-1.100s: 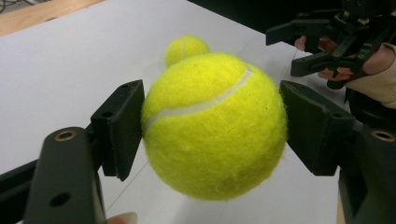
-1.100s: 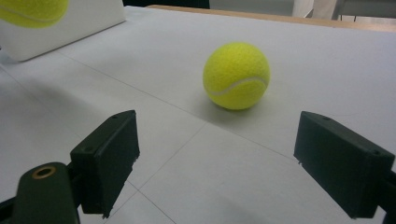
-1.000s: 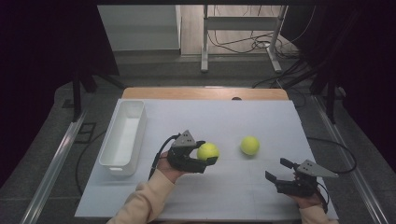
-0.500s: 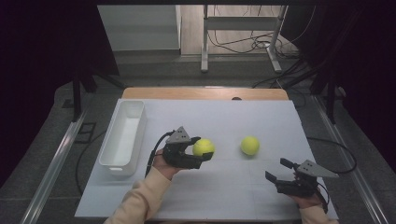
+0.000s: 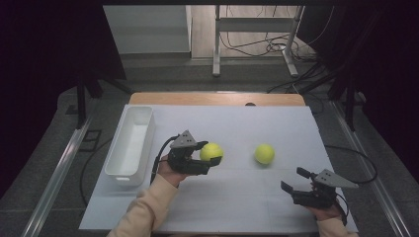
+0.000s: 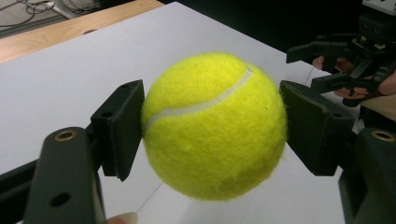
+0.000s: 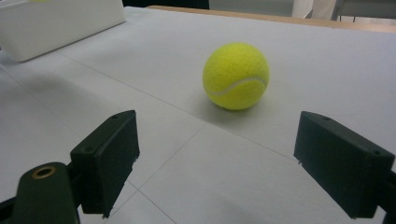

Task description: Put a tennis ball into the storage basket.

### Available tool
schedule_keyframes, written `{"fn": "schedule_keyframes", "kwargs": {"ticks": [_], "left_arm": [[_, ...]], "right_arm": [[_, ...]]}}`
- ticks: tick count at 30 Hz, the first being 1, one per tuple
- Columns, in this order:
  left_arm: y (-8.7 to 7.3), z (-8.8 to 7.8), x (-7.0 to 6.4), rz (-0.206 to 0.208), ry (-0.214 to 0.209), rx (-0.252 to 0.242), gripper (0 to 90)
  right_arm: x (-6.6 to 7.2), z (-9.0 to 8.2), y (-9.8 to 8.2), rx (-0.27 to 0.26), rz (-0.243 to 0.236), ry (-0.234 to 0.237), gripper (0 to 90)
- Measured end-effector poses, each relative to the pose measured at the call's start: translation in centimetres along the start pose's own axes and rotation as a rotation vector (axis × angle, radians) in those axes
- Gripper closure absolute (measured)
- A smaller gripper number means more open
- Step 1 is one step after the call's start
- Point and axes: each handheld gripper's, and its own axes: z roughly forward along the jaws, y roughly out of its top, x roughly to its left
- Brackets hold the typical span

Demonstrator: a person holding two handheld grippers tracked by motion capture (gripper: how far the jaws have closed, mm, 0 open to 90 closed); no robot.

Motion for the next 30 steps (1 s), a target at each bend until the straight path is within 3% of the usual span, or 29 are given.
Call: {"fn": "schedule_keyframes", "kwargs": {"ticks": [30], "left_arm": [[0.6,-2.9,2.0,-0.023,0.078,-0.060,27.1]], "right_arm": [[0.0,0.0,0.0,0.000,-0.004,-0.002,14.4]]}}
